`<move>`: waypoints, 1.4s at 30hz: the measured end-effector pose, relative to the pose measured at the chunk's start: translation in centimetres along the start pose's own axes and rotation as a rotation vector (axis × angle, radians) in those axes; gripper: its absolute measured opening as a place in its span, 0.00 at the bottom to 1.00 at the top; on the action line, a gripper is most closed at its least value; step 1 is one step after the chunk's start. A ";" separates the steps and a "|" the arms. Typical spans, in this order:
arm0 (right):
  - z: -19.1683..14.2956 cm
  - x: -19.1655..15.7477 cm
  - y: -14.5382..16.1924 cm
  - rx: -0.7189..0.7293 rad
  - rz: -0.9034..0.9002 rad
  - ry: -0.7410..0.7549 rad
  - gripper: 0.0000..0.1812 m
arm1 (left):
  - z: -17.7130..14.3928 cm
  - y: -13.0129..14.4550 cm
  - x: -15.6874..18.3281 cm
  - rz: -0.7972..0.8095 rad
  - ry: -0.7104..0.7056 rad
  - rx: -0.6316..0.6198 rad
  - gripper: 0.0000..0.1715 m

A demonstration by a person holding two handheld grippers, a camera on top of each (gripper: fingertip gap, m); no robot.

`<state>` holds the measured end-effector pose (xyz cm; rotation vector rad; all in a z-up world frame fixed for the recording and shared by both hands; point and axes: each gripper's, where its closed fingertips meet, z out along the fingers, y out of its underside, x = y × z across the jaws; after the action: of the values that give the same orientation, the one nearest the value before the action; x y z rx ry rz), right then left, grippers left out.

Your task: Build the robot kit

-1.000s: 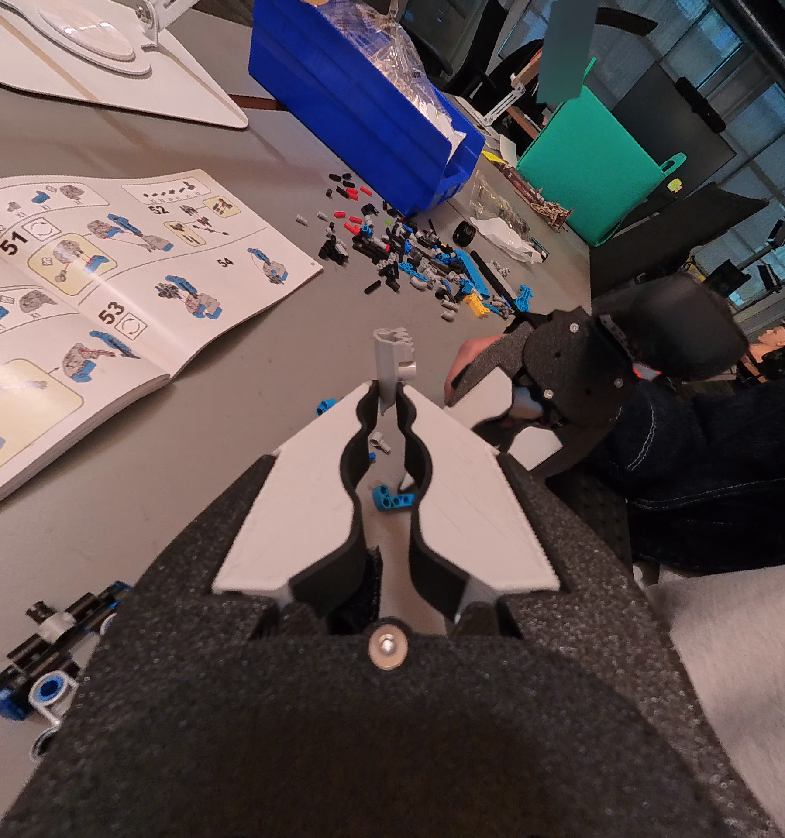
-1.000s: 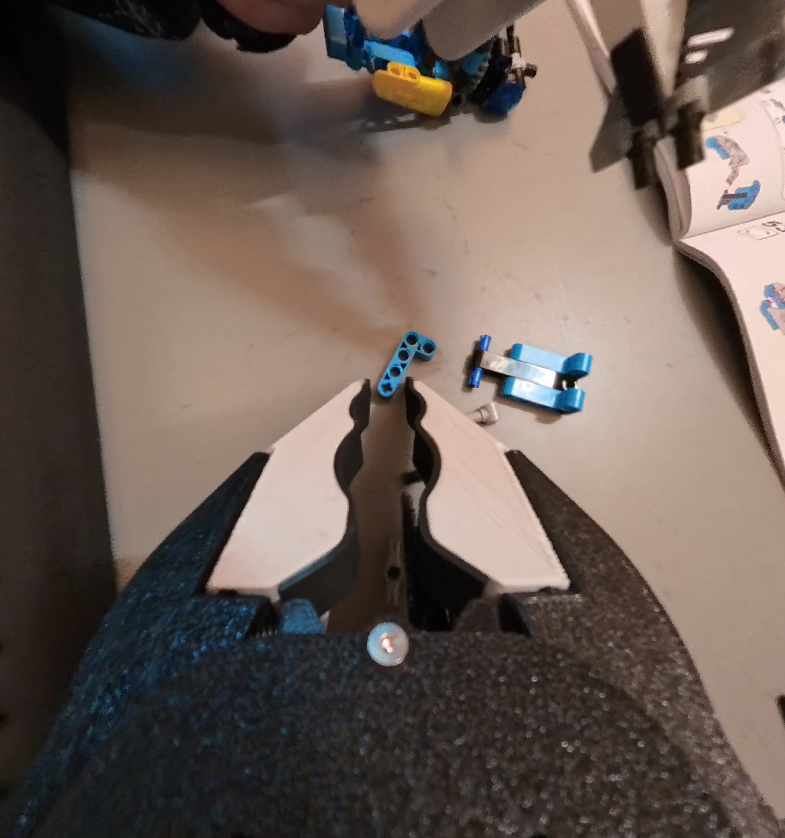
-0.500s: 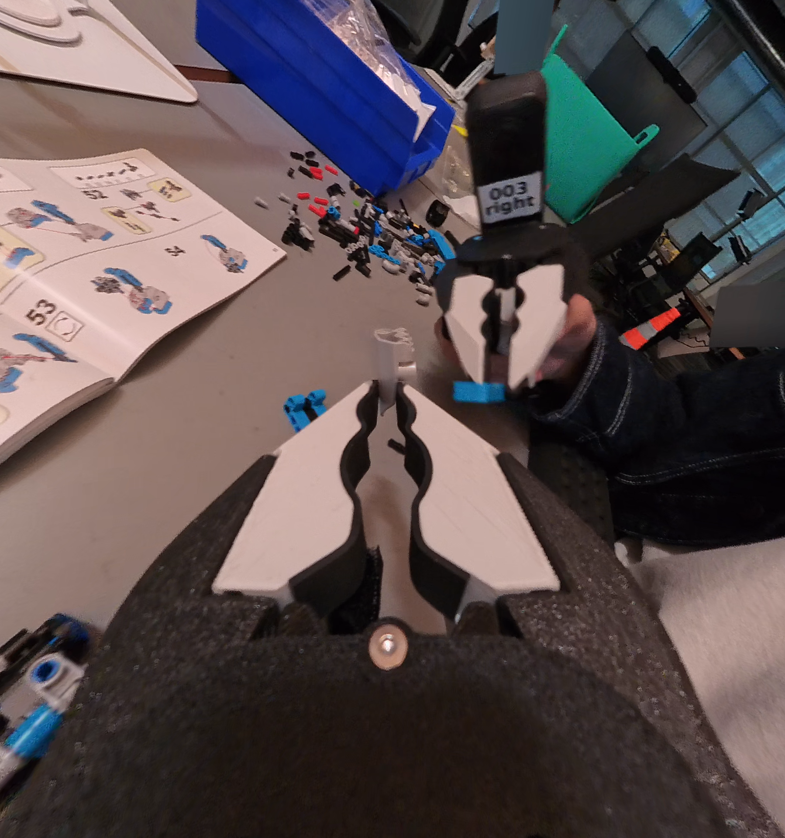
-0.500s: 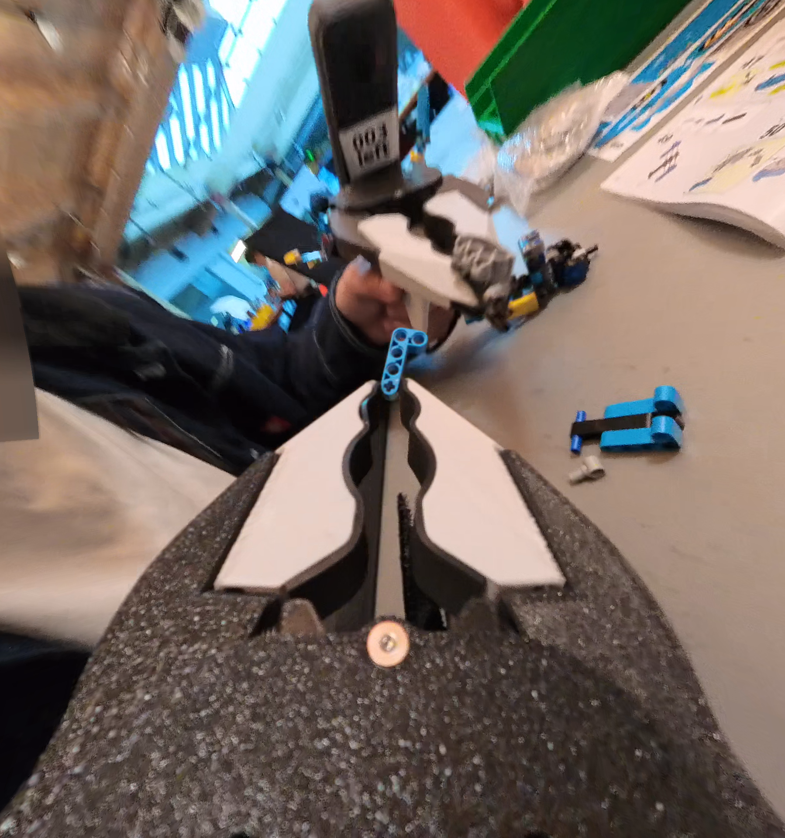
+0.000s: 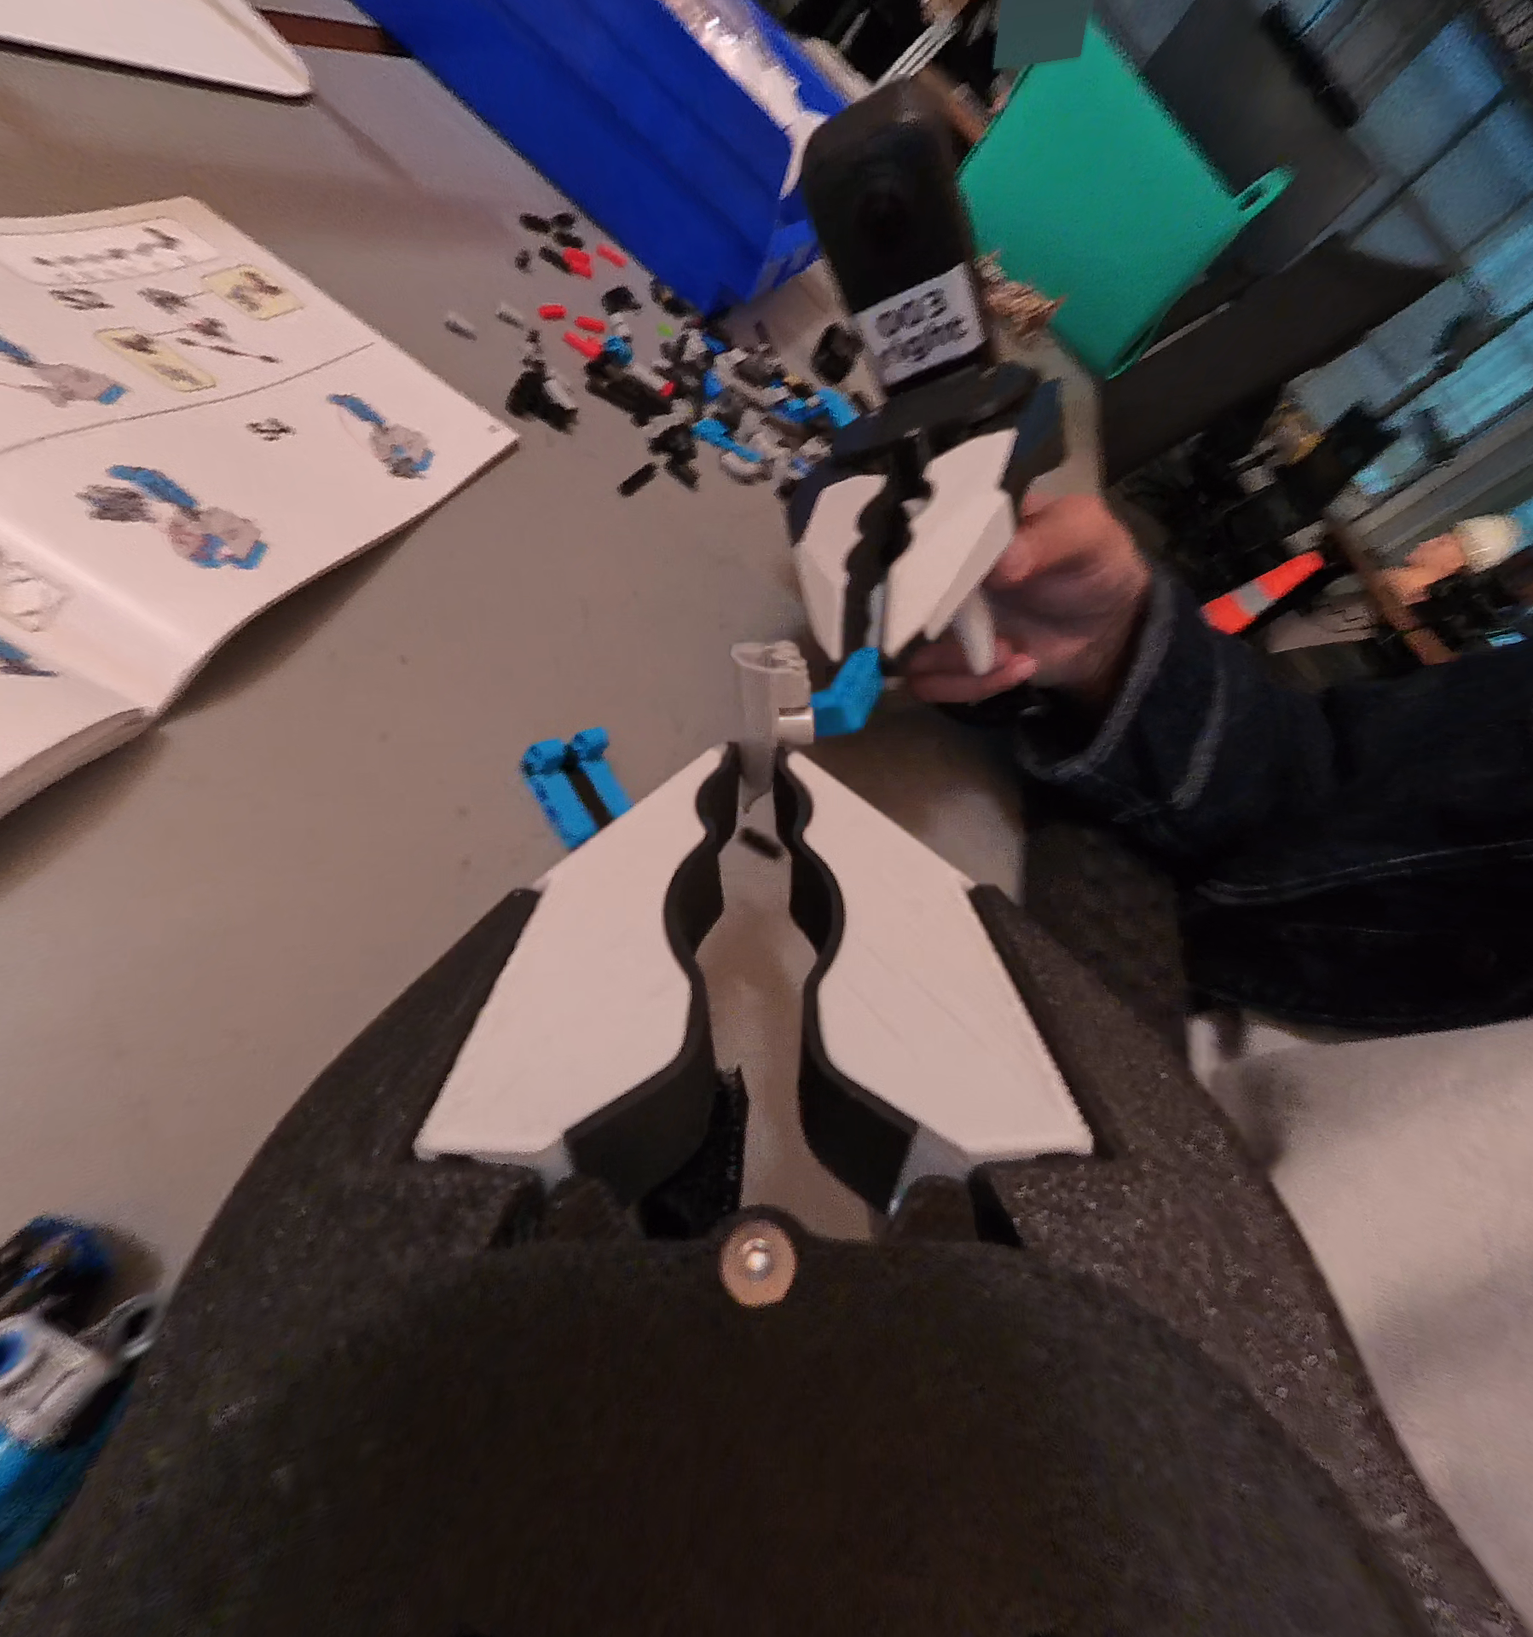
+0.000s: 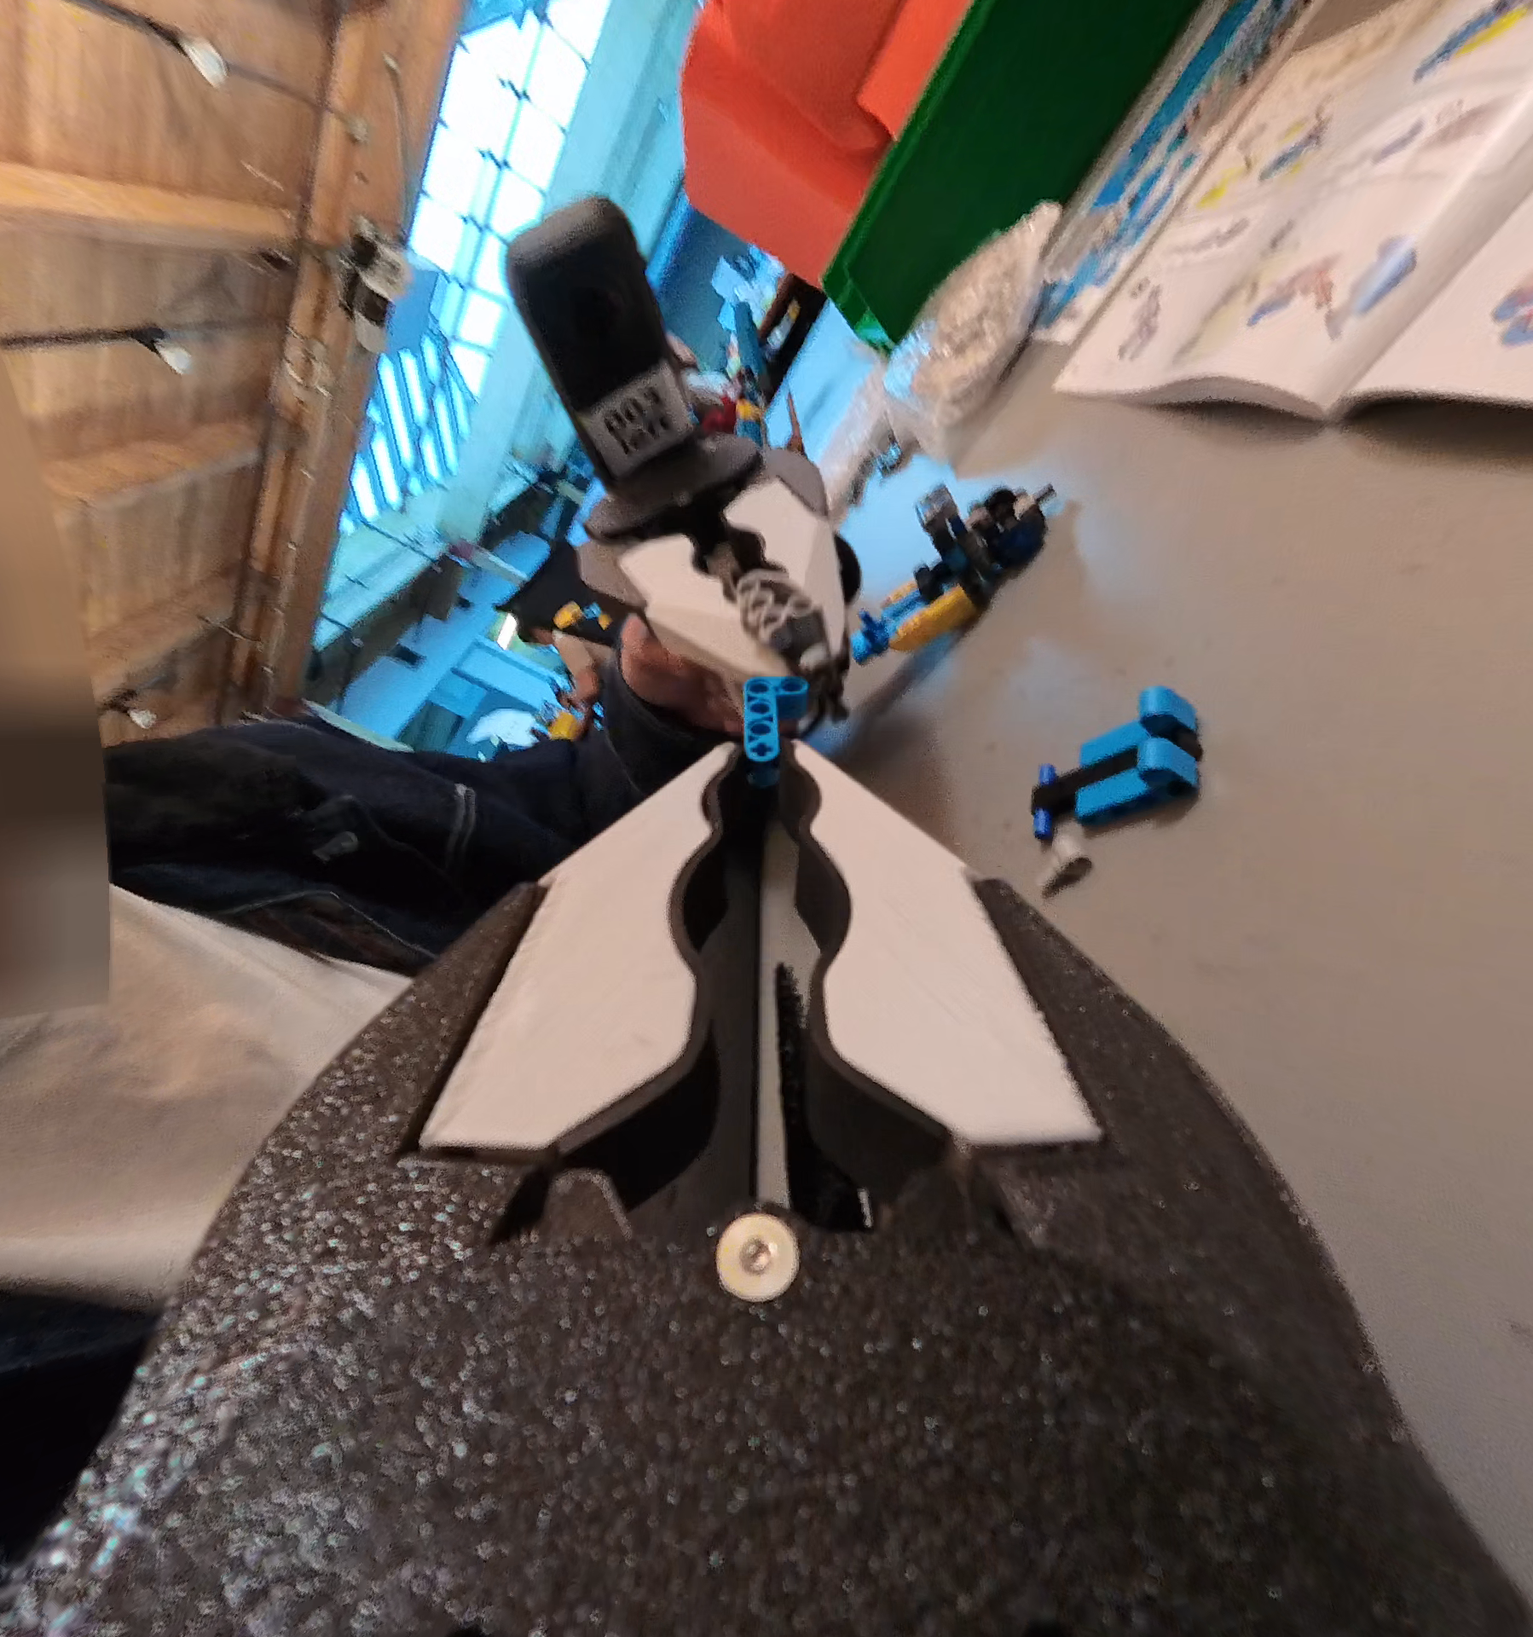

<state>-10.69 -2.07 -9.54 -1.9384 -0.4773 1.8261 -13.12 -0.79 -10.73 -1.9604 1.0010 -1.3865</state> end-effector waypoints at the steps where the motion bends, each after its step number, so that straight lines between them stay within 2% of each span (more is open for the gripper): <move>1: -0.2 0.5 0.7 -0.054 -0.007 0.034 0.04 | 0.0 0.2 -0.6 0.040 -0.055 -0.016 0.04; 3: -1.4 2.5 1.6 -0.150 -0.111 0.209 0.04 | -0.1 0.4 -1.2 0.112 -0.122 -0.041 0.04; 5: -3.2 4.0 1.7 -0.239 -0.327 0.415 0.04 | 0.1 0.4 -0.8 0.138 -0.124 -0.044 0.04; 7: -4.3 4.4 2.5 -0.334 -0.435 0.486 0.04 | 0.2 0.5 -0.5 0.135 -0.108 -0.047 0.04; 11: -5.7 2.1 6.1 -0.471 -0.166 0.299 0.04 | 0.3 0.4 0.0 0.131 -0.087 -0.045 0.04; 14: -8.8 0.7 10.8 -0.739 0.067 0.251 0.04 | 0.2 0.3 0.6 0.132 -0.069 -0.037 0.04; 17: -12.2 -1.2 11.9 -0.931 0.035 0.344 0.03 | 0.1 0.2 0.8 0.141 -0.070 -0.035 0.04; 20: -16.2 -0.6 12.7 -1.147 0.085 0.606 0.04 | 0.1 0.2 0.8 0.139 -0.070 -0.033 0.04; 21: -16.9 -0.2 12.6 -1.179 0.121 0.674 0.04 | 0.1 0.2 0.8 0.139 -0.069 -0.032 0.04; 23: -17.2 0.8 12.4 -1.215 0.148 0.769 0.04 | 0.1 0.1 0.8 0.141 -0.072 -0.032 0.04; 29: -14.4 2.8 11.3 -1.216 0.116 0.786 0.04 | 0.1 0.1 0.7 0.144 -0.078 -0.031 0.04; 34: -12.5 4.6 10.8 -1.208 0.014 0.766 0.04 | 0.0 0.1 0.7 0.146 -0.079 -0.029 0.04; 37: -12.3 4.9 10.2 -1.118 -0.019 0.767 0.07 | 0.0 0.1 0.7 0.152 -0.083 -0.030 0.04; 39: -12.2 5.0 9.4 -1.030 -0.096 0.780 0.13 | 0.0 0.0 0.7 0.153 -0.083 -0.028 0.04; 42: -12.7 4.8 7.9 -0.943 -0.422 0.829 0.14 | 0.0 0.0 0.6 0.156 -0.090 -0.026 0.04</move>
<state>1.92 -7.23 -17.34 -2.6215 -1.4475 0.4022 -13.04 -1.27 -10.38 -1.9016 1.1092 -1.1959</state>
